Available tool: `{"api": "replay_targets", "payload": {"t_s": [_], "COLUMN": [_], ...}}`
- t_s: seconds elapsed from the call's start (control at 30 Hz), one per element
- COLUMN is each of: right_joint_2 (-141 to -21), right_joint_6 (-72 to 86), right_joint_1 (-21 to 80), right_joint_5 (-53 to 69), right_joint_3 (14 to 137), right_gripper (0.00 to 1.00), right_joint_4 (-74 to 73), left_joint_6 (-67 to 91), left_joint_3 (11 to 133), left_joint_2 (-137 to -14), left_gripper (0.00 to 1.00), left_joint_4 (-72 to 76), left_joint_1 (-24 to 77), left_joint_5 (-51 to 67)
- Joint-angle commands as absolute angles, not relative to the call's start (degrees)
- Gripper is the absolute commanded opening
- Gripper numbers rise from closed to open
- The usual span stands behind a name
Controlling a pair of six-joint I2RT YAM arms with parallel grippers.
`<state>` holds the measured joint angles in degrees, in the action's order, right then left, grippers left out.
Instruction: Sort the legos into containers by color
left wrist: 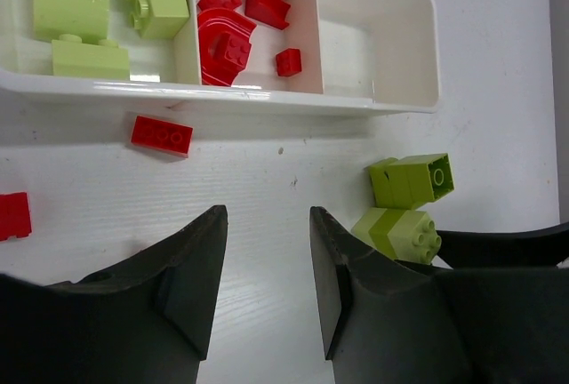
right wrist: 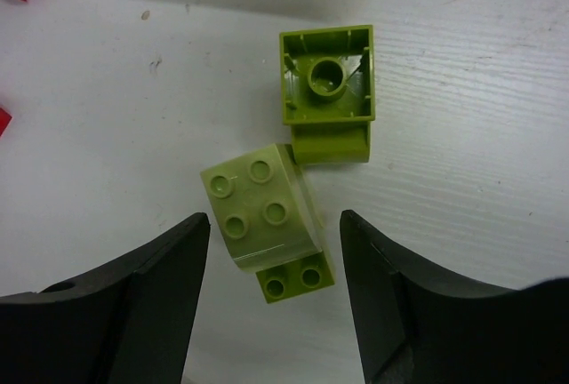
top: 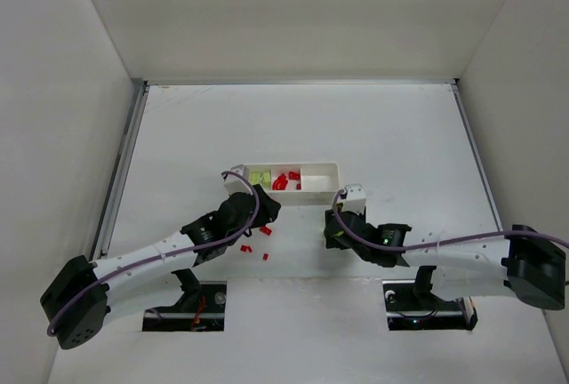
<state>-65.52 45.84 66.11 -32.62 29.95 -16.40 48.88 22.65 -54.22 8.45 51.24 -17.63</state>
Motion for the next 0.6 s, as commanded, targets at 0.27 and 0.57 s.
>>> {"api": "replay_targets", "payload": {"t_s": [0.27,0.57], "right_joint_2": [-66.5,-58.5], "right_joint_6": [43.8,44.1], "right_joint_1": [65.4,66.8], "right_joint_5": [-33.0,-30.7], "right_joint_3": [30.9,34.3], "right_gripper": [0.39,0.25], "right_joint_4": [-10.5,-9.8], "left_joint_6": [48.4,50.8], "left_joint_3": [24.9,22.9], "left_joint_2": [-53.6,-48.8], "left_gripper": [0.4,0.44], "left_joint_4": [11.0,12.5], "left_joint_1": [50.8,48.8], "left_joint_5": [-17.2,-15.8]}}
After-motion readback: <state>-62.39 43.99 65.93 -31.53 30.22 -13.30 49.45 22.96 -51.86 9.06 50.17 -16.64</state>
